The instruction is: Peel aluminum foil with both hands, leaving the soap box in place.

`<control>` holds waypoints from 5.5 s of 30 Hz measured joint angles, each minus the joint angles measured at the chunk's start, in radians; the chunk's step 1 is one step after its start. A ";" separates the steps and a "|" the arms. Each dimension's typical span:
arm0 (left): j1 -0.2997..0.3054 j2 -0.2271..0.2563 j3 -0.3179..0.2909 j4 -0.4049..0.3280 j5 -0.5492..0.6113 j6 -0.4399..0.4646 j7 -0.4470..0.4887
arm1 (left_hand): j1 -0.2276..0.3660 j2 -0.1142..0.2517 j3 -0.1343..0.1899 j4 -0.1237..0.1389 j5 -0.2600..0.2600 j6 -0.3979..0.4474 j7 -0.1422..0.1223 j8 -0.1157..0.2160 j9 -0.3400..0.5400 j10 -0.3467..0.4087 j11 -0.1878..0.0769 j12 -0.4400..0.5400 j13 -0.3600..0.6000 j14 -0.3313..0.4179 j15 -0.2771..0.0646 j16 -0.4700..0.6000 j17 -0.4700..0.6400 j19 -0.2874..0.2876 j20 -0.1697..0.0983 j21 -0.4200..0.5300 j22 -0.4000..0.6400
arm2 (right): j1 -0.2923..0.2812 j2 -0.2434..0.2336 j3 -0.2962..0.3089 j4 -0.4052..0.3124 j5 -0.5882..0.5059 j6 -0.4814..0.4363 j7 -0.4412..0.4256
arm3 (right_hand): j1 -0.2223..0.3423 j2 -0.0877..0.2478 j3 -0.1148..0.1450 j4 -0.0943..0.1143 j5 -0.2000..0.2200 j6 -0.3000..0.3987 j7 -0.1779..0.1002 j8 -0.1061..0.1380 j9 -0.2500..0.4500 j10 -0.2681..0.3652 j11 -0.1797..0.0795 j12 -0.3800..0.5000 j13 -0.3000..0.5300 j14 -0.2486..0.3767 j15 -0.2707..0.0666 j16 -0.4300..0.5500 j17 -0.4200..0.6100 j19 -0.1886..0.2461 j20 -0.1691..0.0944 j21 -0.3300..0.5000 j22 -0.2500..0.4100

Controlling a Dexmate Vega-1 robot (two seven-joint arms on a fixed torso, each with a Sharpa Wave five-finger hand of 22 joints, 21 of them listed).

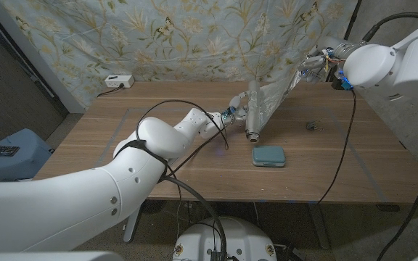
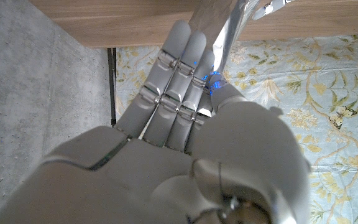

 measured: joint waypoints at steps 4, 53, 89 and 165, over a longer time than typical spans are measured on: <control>-0.010 0.038 0.038 0.000 0.000 0.019 -0.025 | 0.000 0.000 0.000 0.000 0.000 0.000 0.000 0.000 -0.001 0.000 0.000 0.000 0.000 0.000 0.000 0.000 0.000 0.000 0.000 0.000 0.000 | -0.026 0.006 0.021 -0.002 -0.085 0.000 0.000 | 0.000 0.000 0.000 0.000 0.000 0.000 0.000 -0.003 0.000 0.000 0.000 0.000 0.000 0.000 0.000 -0.001 0.000 0.000 0.000 0.000 0.000; 0.017 0.090 0.142 0.000 -0.130 0.125 -0.067 | -0.004 0.004 0.000 0.000 -0.008 -0.036 0.003 -0.014 0.002 -0.036 0.014 -0.012 0.004 -0.020 0.013 -0.005 0.003 0.000 0.004 -0.009 0.000 | 0.151 -0.118 -0.107 -0.020 0.135 0.000 -0.136 | 0.002 -0.003 0.000 0.000 0.001 0.003 0.003 -0.011 0.009 0.000 0.000 -0.006 0.005 0.007 0.000 -0.014 0.009 0.000 0.000 0.016 0.000; 0.020 0.097 0.109 -0.001 -0.099 0.127 -0.071 | -0.012 0.004 0.000 0.000 -0.008 -0.060 0.005 -0.021 0.002 -0.049 0.016 -0.016 0.009 -0.014 0.014 -0.006 0.003 0.002 0.005 -0.018 -0.001 | 0.647 -0.121 -0.603 0.009 0.444 0.000 -0.480 | 0.003 -0.005 0.000 0.000 0.005 0.014 0.007 -0.023 0.013 0.000 0.000 -0.010 0.009 0.010 0.001 -0.018 0.009 -0.001 0.000 0.029 0.000; 0.021 0.253 0.320 0.070 -0.314 0.179 -0.177 | 0.046 0.014 0.032 -0.023 -0.025 0.075 -0.007 0.021 0.007 0.086 -0.036 0.045 0.032 0.086 -0.046 0.049 0.031 0.098 -0.045 0.002 0.000 | 0.864 0.001 -0.845 0.001 0.503 0.000 -0.525 | -0.102 -0.031 -0.040 0.052 0.005 -0.044 0.031 -0.078 0.014 -0.028 0.028 -0.043 0.011 -0.010 0.010 -0.057 0.023 -0.017 -0.002 0.046 -0.005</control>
